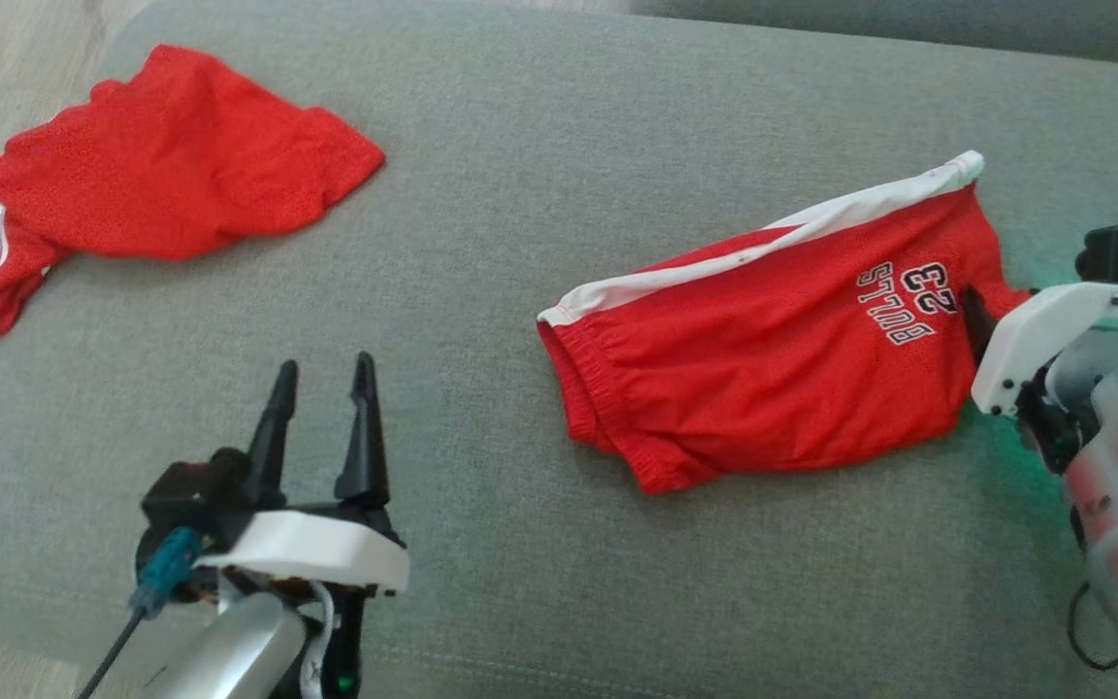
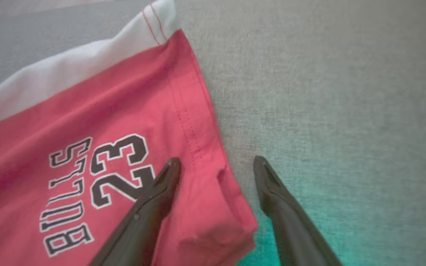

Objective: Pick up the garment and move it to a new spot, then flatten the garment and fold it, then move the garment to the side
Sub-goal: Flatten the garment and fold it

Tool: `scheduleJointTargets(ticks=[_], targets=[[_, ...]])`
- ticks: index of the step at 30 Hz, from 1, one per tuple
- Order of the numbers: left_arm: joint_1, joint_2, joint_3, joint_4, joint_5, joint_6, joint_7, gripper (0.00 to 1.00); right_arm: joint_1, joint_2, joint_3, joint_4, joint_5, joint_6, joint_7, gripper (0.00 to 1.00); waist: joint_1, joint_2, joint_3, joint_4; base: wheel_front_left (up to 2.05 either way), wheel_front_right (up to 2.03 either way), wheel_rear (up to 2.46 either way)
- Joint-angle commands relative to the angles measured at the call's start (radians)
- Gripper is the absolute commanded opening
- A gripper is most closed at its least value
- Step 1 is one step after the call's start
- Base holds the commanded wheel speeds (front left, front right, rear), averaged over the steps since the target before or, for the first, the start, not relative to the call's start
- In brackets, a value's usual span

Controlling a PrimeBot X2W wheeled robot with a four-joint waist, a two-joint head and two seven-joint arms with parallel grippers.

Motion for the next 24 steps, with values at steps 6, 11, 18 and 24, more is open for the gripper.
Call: scheduleJointTargets(ticks=[6,11,18,24], targets=[[0.012,0.043,0.088,-0.068,0.022,0.014,-0.012,1.00,-0.001,0.027,0.079,-0.044,0.086,0.007,0.091,0.51,-0.0001,0.0000,-0.001,0.007,0.00,0.00,0.00],[0.024,0.044,0.107,-0.084,0.030,0.017,-0.012,1.00,0.021,0.019,0.151,-0.103,0.133,0.007,0.124,0.00,-0.0001,0.0000,-0.008,-0.003,0.00,0.00,0.00],[0.031,0.047,0.114,-0.085,0.042,0.016,-0.012,1.00,0.033,0.012,0.172,-0.137,0.156,0.007,0.043,0.00,-0.0001,0.0000,-0.038,-0.037,0.00,0.00,0.00],[0.052,0.056,0.124,-0.081,0.055,0.028,-0.012,1.00,0.093,0.013,0.155,-0.166,0.202,0.007,-0.037,0.00,-0.0001,0.0000,-0.099,-0.104,0.00,0.00,0.00]])
